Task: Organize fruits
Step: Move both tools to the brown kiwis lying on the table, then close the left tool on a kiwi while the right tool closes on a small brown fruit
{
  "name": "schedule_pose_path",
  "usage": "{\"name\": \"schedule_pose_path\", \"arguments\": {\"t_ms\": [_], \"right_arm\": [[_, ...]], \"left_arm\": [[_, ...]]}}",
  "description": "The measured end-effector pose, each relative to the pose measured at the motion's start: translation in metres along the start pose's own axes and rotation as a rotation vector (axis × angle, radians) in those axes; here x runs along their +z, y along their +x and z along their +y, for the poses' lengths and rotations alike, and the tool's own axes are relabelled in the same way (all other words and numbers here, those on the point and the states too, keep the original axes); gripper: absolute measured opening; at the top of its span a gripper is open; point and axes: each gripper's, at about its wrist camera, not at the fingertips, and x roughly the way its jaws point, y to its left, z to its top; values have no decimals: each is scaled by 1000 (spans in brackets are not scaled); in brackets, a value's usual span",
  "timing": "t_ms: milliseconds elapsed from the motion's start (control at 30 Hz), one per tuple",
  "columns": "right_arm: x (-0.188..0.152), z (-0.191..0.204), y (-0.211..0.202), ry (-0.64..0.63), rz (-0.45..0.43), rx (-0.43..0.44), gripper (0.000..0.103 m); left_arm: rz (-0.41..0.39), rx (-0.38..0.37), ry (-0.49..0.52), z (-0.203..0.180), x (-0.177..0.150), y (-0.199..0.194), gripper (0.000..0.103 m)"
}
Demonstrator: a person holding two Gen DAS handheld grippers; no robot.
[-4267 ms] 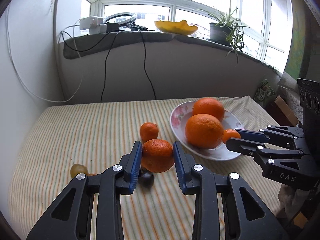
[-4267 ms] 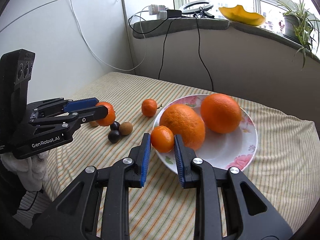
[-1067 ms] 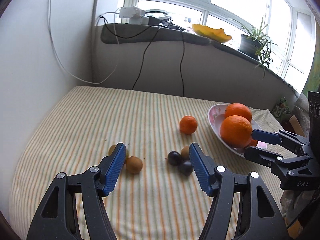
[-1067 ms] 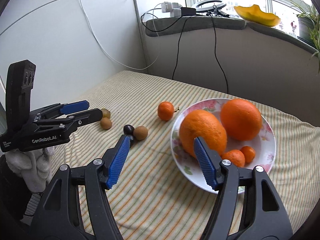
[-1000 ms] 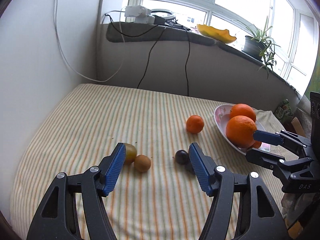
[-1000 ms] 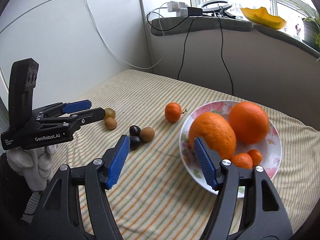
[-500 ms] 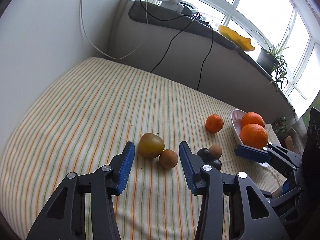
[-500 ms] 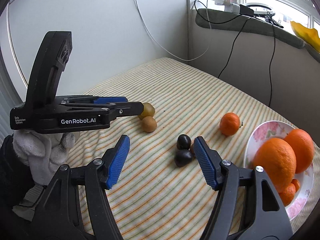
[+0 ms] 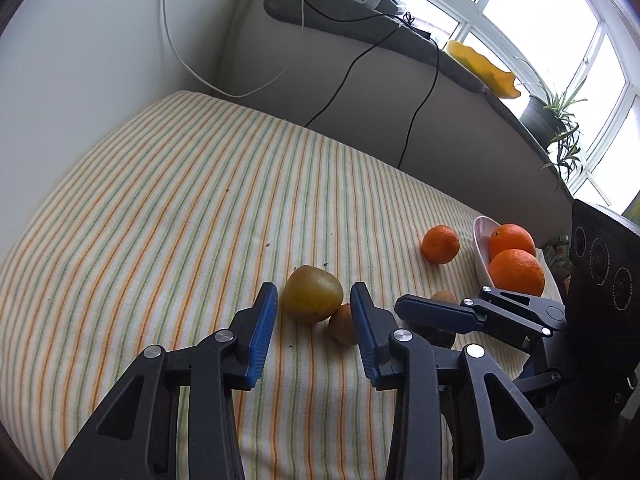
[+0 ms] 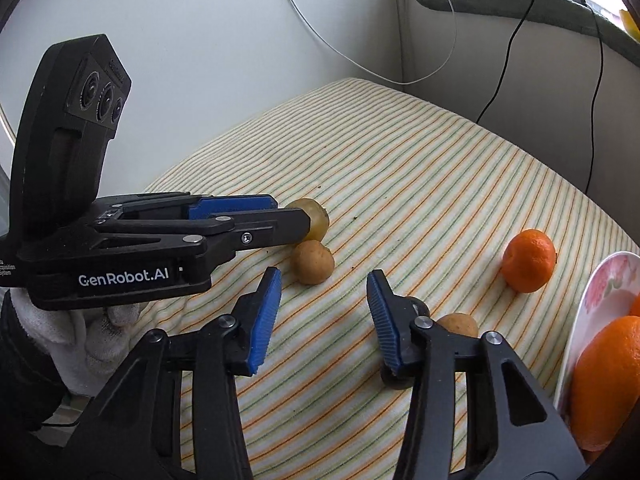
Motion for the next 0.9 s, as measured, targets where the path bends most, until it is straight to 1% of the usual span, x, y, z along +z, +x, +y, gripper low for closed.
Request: {"name": "schedule_pose_path", "arguments": {"t_ms": [200,233,267,333,400,500,700,900], "right_arm": [[7,2,12,-19,13,3,45],[9,2,13,-21,15,2,45],[10,2,15,-22,17,3,44],[11,3,19,-24,24,6,41],[12,3,21,-25,34,9,32],[13,3,27,-20,42,17,28],[13,5,21,-20,26,3,27],[10,3,4,-3,0,-6,27]], "left_arm": [[17,-7,-2,1,2,7,34],[16,-8,-2,1,2,7,33],[15,-10,-2,1,3,7,30],[15,-11,0,2,2,7,29],[13,-11,1,2,2,7,28],[10,-7,5,1,1,7,27],[-4,3,5,0,0,3,26],[-23,0,-1,-3,-3,-7,26]]}}
